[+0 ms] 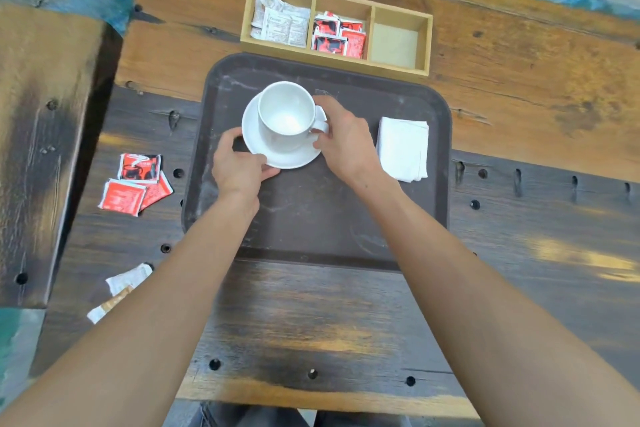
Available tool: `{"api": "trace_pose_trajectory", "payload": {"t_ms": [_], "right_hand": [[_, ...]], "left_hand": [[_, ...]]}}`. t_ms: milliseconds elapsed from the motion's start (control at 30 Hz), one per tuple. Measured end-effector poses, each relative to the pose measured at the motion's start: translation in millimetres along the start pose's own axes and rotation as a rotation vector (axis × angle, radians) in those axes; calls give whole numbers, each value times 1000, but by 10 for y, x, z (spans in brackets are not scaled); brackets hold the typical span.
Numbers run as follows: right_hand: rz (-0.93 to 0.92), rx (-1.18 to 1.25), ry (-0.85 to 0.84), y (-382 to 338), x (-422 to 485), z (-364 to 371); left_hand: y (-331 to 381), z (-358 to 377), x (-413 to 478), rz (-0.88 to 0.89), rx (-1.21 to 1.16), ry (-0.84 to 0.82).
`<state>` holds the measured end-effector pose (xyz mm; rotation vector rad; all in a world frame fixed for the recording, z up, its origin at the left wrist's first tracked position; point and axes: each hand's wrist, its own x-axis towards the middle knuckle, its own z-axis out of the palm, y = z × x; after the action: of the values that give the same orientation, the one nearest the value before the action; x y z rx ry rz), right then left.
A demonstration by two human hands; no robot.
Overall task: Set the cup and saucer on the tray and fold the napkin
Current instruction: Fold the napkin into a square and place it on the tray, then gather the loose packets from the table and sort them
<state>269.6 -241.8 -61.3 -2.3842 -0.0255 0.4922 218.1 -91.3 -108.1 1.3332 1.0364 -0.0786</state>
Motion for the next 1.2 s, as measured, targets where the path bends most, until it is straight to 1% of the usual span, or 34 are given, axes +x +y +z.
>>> {"api": "trace_pose_trajectory", "payload": {"t_ms": [100,233,267,333,367,400,433,500,533,600,700,833,933,1000,1100,1200], "right_hand": [[3,29,-5,28,7,3],[-33,87,-68,79,-5,-62],[-37,93,-50,143,-40,-104],[-6,-1,100,370,-142,-215],[12,-102,185,517,-203,-278],[39,-202,233,672,-259,-335],[77,-282,229,818,-311,-379],[147,-361,127,1048,-384,-399],[156,-377,85,1125,-408,-383],[135,-402,74,1199,-440,-353],[122,-425,99,1214,-475,-303],[133,-440,88,1213,-482,-288],[157,-428,43,1182,-463,-323],[170,-424,76,1101,-481,-330],[98,-431,196,855,-579,-282],[-39,-344,260,512,-693,-173]], "left_hand": [[29,-18,10,-5,8,-14],[40,-36,7,-5,22,-20],[41,-40,7,-4,23,-23],[38,-50,12,-2,24,-33],[38,-53,15,-1,23,-38],[39,-57,20,0,27,-41],[37,-56,31,3,37,-43],[32,-50,47,10,55,-46],[28,-49,46,11,55,-48],[15,-44,46,8,55,-54],[16,-42,32,13,49,-57],[24,-60,35,-6,38,-59],[38,-99,32,-21,61,-108],[49,-144,24,-18,100,-153],[71,-232,-1,2,160,-201],[112,-357,-47,55,254,-203]]}}
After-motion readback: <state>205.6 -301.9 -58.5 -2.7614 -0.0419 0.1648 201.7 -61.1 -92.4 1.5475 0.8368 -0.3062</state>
